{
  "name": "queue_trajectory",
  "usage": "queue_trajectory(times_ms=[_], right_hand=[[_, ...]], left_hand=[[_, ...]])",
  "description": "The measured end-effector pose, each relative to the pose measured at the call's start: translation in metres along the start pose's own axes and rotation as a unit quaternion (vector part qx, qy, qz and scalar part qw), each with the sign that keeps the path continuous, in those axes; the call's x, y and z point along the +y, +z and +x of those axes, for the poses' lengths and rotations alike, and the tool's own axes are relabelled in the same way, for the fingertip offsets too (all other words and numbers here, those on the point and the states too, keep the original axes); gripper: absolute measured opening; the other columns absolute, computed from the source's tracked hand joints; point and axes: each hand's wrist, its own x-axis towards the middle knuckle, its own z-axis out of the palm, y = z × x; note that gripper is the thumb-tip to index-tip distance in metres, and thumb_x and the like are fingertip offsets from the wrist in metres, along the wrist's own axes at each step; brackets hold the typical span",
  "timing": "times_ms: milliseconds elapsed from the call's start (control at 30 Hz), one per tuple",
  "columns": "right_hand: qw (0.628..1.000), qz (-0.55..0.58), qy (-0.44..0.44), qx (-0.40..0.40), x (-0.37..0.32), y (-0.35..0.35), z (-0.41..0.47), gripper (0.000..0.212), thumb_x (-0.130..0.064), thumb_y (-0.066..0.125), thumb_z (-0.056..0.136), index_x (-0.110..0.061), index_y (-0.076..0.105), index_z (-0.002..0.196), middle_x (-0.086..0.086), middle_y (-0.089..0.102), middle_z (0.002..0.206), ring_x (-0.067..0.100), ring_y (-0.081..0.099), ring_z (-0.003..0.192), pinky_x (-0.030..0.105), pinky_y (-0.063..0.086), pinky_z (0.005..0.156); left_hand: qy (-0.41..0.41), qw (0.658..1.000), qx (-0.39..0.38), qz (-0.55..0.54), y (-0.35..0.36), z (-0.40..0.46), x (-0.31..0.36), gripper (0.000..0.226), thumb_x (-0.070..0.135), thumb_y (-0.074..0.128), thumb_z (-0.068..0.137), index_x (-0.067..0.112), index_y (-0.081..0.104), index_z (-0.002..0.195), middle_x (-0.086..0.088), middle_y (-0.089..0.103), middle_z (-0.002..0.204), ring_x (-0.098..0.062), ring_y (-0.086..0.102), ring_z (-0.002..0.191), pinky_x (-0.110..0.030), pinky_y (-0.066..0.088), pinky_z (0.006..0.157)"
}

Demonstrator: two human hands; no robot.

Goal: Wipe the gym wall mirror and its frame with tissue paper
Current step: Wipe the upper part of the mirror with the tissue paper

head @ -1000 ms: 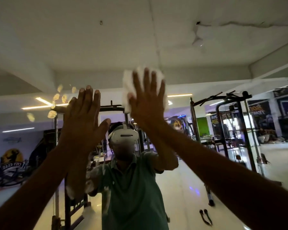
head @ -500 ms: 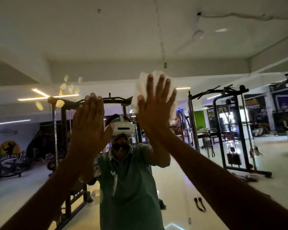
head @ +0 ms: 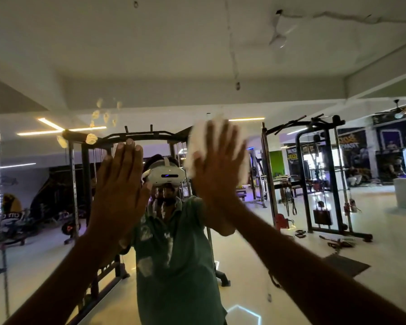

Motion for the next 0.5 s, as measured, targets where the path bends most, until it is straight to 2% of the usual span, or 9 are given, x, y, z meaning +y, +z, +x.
queue_trajectory(times_ms=[100,167,200,267,367,433,467,500], right_hand=[[0.975,0.034,-0.209,-0.066,-0.012,0.004,-0.053,0.072,-0.055,0.03,0.107,-0.021,0.011,0.168,0.016,-0.004,0.175,0.038,-0.007,0.161,0.066,0.003,0.126],[0.956,0.025,-0.285,-0.068,0.021,0.001,-0.047,0.07,-0.055,0.03,0.107,-0.023,0.015,0.168,0.015,0.001,0.175,0.035,-0.003,0.162,0.065,0.005,0.127],[0.955,0.008,-0.29,-0.067,0.04,-0.002,-0.039,0.069,-0.055,0.027,0.108,-0.024,0.014,0.168,0.014,0.002,0.175,0.034,-0.002,0.162,0.064,0.005,0.127],[0.975,-0.013,-0.218,-0.051,0.078,-0.007,-0.016,0.07,-0.056,0.022,0.107,-0.024,0.012,0.168,0.013,0.002,0.175,0.033,-0.002,0.162,0.064,0.008,0.127],[0.999,-0.006,-0.039,-0.024,0.1,-0.007,0.013,0.074,-0.058,0.021,0.105,-0.019,0.014,0.168,0.016,0.004,0.175,0.037,0.002,0.161,0.064,0.009,0.126],[0.999,0.011,0.049,-0.007,0.072,-0.003,0.019,0.076,-0.06,0.022,0.105,-0.017,0.014,0.168,0.019,0.005,0.174,0.041,0.005,0.16,0.067,0.01,0.124],[0.997,0.022,0.069,-0.001,0.049,-0.002,0.016,0.077,-0.06,0.022,0.105,-0.017,0.012,0.168,0.02,0.004,0.174,0.042,0.004,0.16,0.069,0.01,0.124],[0.998,0.03,0.052,-0.005,0.024,-0.001,0.006,0.078,-0.061,0.022,0.104,-0.018,0.009,0.168,0.019,0.001,0.174,0.043,0.001,0.16,0.069,0.006,0.124]], left_hand=[[0.025,1.0,-0.01,0.008,-0.005,-0.001,-0.009,0.077,0.052,0.025,0.103,0.006,0.014,0.164,-0.017,0.009,0.172,-0.033,0.007,0.16,-0.046,0.0,0.129],[0.031,0.999,-0.025,0.008,-0.008,-0.003,-0.017,0.078,0.054,0.024,0.102,0.008,0.014,0.164,-0.015,0.009,0.172,-0.03,0.006,0.16,-0.04,-0.006,0.129],[0.032,0.999,-0.031,0.006,-0.008,-0.005,-0.021,0.078,0.055,0.023,0.102,0.008,0.014,0.164,-0.014,0.009,0.172,-0.03,0.005,0.16,-0.04,-0.006,0.129],[0.033,0.999,-0.035,0.003,-0.007,-0.009,-0.024,0.079,0.055,0.024,0.101,0.009,0.014,0.164,-0.013,0.006,0.173,-0.03,0.003,0.16,-0.044,-0.002,0.129],[0.027,0.999,-0.017,0.003,-0.002,-0.012,-0.017,0.08,0.054,0.027,0.1,0.006,0.015,0.164,-0.017,0.005,0.172,-0.035,0.004,0.16,-0.051,0.005,0.128],[0.029,1.0,-0.004,0.004,0.0,-0.01,-0.013,0.082,0.055,0.03,0.1,0.005,0.015,0.163,-0.02,0.006,0.172,-0.038,0.006,0.159,-0.054,0.009,0.127],[0.032,0.999,-0.001,0.008,0.0,-0.01,-0.012,0.082,0.055,0.028,0.101,0.004,0.015,0.163,-0.021,0.006,0.171,-0.039,0.006,0.159,-0.056,0.01,0.126],[0.032,0.999,-0.002,0.014,0.0,-0.011,-0.013,0.08,0.056,0.023,0.103,0.002,0.015,0.163,-0.022,0.006,0.171,-0.04,0.006,0.158,-0.058,0.01,0.126]])
